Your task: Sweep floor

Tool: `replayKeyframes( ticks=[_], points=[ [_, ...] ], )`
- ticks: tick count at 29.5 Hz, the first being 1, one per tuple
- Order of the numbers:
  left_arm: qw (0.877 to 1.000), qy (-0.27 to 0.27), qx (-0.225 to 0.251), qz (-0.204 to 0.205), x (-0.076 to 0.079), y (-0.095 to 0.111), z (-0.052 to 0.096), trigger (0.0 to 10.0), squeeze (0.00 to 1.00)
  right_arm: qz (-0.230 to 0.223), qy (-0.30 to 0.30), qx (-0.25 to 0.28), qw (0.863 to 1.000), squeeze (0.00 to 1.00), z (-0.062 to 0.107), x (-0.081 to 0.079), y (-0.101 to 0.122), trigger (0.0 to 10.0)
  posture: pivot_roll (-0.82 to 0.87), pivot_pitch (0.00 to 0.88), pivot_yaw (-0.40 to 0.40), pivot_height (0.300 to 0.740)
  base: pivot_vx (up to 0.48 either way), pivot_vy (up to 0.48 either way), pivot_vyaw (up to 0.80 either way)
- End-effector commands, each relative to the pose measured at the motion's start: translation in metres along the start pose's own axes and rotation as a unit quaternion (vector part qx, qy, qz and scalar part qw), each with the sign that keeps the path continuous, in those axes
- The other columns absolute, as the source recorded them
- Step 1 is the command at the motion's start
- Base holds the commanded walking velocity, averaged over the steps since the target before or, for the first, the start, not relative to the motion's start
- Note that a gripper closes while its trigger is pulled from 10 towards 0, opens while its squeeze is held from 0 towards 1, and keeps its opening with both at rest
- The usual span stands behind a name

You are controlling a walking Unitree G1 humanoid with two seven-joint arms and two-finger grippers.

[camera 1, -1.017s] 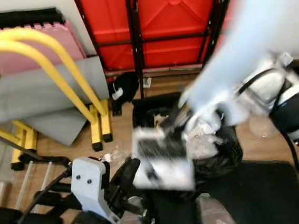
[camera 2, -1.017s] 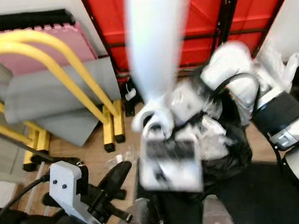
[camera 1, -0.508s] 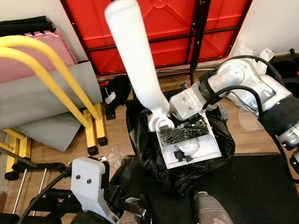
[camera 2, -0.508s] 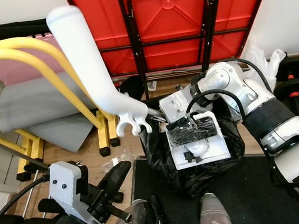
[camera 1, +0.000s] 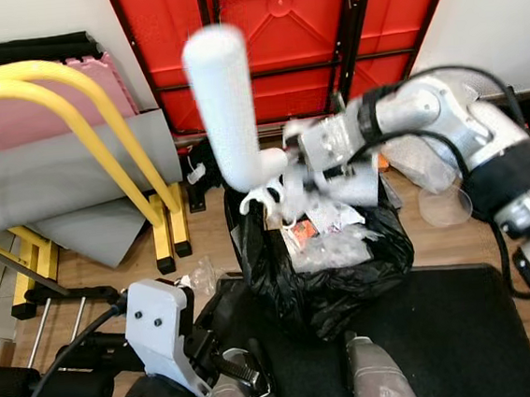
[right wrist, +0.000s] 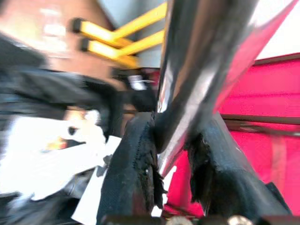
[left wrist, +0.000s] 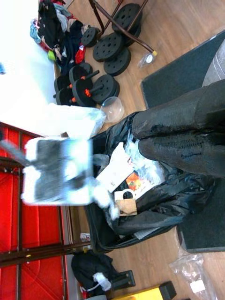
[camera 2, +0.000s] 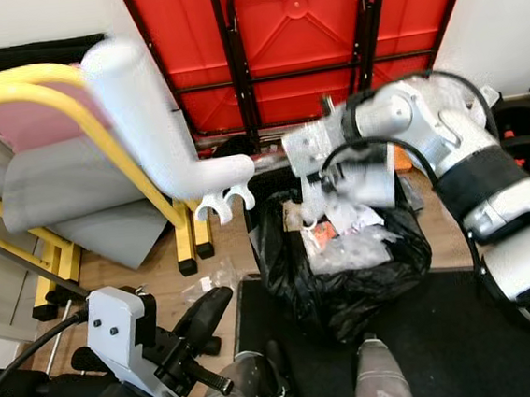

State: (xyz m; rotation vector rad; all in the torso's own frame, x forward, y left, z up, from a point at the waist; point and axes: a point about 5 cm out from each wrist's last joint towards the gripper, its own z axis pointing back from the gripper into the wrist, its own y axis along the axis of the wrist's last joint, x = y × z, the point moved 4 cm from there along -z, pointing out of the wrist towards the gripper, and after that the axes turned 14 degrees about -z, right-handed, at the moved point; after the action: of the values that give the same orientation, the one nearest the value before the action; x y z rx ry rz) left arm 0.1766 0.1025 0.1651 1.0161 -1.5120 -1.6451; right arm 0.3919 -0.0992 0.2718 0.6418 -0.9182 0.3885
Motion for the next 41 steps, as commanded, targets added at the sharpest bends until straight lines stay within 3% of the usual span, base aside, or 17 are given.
replayKeyframes(
  ticks=[1,3,5,6,8,11,25,35,38,41],
  points=[
    [1.0,-0.011,-0.01,-0.002,0.003,-0.004,0.002,10.0,0.0,0.052,-0.038,0.047,0.997,0.0,0.005,0.018,0.028,10.0,-0.1,0.276,0.023,0.74,0.0,0.0,0.0],
    [1.0,-0.011,-0.01,-0.004,0.003,-0.004,0.002,10.0,0.0,0.064,0.033,0.04,0.997,0.0,-0.003,-0.014,0.022,10.0,-0.1,0.274,0.024,0.74,0.0,0.0,0.0],
    [1.0,-0.011,-0.01,-0.004,0.003,-0.004,0.002,10.0,0.0,0.064,0.033,0.04,0.997,0.0,-0.003,-0.014,0.022,10.0,-0.1,0.274,0.024,0.74,0.0,0.0,0.0],
    [1.0,-0.01,-0.012,-0.004,0.003,-0.004,0.002,10.0,0.0,0.062,0.052,0.044,0.996,0.0,-0.007,-0.027,0.021,10.0,-0.1,0.274,0.021,0.74,0.0,0.0,0.0],
    [1.0,-0.01,-0.012,-0.006,0.004,-0.004,0.002,10.0,0.0,0.068,0.059,0.049,0.995,0.0,-0.011,-0.036,0.022,10.0,-0.1,0.274,0.024,0.74,0.0,0.0,0.0],
    [1.0,-0.011,-0.015,-0.009,0.004,-0.004,0.002,10.0,0.0,0.066,0.057,0.053,0.995,0.0,-0.014,-0.04,0.023,10.0,-0.1,0.274,0.024,0.74,0.0,0.0,0.0],
    [0.999,-0.021,-0.034,-0.021,0.007,-0.007,0.003,10.0,0.0,0.084,0.002,0.047,0.995,0.0,-0.017,-0.031,0.017,10.0,-0.08,0.285,0.031,0.74,0.0,-0.274,0.0],
    [0.999,-0.019,-0.035,-0.022,0.006,-0.007,0.004,10.0,0.0,0.133,-0.078,0.113,0.982,0.0,-0.018,-0.014,0.046,10.0,-0.08,0.292,0.031,0.74,0.0,0.0,0.0],
    [0.999,-0.02,-0.035,-0.022,0.006,-0.006,0.004,10.0,0.0,0.145,-0.082,0.119,0.979,0.0,-0.019,-0.015,0.05,10.0,-0.08,0.294,0.03,0.74,0.0,0.0,0.0],
    [0.999,-0.02,-0.034,-0.021,0.007,-0.006,0.004,10.0,0.0,0.154,-0.042,0.12,0.98,0.0,-0.028,-0.032,0.048,10.0,-0.09,0.299,0.029,0.74,0.0,0.0,0.0]
  ],
)
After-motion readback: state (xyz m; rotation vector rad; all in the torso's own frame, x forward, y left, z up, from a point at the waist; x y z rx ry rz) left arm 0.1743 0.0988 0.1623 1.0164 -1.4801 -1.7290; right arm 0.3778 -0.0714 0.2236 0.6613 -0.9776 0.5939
